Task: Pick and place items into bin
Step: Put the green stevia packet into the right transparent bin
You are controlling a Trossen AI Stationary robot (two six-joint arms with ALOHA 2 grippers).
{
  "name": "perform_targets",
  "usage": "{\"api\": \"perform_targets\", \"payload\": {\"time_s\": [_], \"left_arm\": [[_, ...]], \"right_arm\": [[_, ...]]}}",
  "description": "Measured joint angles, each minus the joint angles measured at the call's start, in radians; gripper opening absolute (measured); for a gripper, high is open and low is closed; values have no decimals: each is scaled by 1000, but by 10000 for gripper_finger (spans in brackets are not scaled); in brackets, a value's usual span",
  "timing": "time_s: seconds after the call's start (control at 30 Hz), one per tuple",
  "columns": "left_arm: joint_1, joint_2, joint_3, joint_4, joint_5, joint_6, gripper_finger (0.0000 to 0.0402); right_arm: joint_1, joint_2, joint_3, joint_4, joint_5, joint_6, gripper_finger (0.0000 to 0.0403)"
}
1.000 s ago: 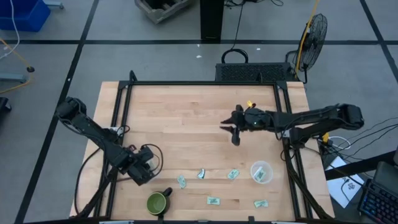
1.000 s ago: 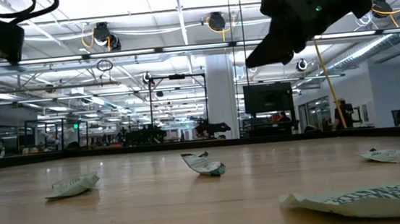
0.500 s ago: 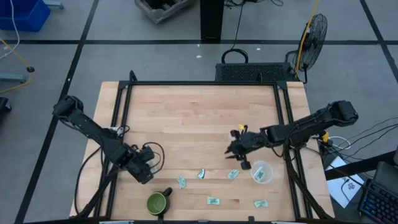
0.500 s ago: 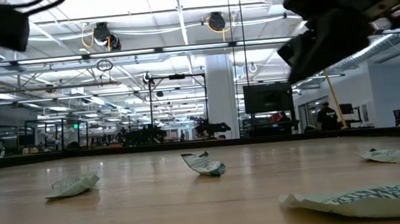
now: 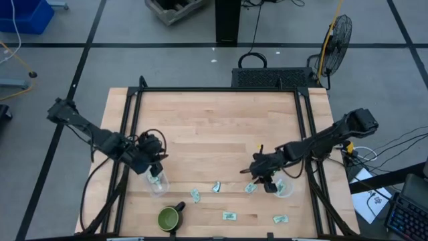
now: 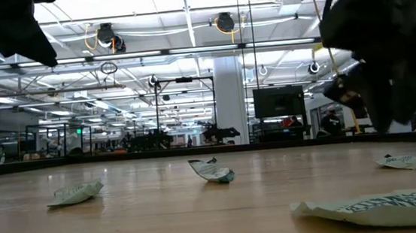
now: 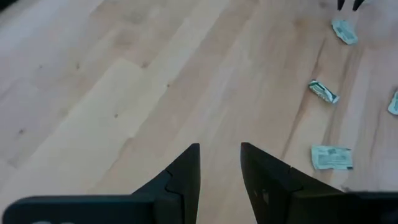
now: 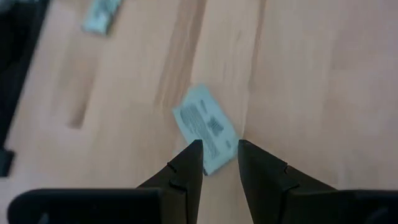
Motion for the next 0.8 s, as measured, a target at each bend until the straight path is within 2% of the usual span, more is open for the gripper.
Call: {"api": "perform_targets", "payload": {"time_s": [0.27,0.6,0.7,0.8], "left_arm": [[27,-4,0,-1,1,70,120],[37,-4,0,-1,1,85,120],[37,-4,0,-1,1,85,120],[37,-4,0,-1,1,85,120]], "right_arm": [[20,115,0,68,28,-1,96],[19,112,2,41,56,6,96],[19,112,2,40,63,-38,96],[20,112,1,38,121,-94,95]]}}
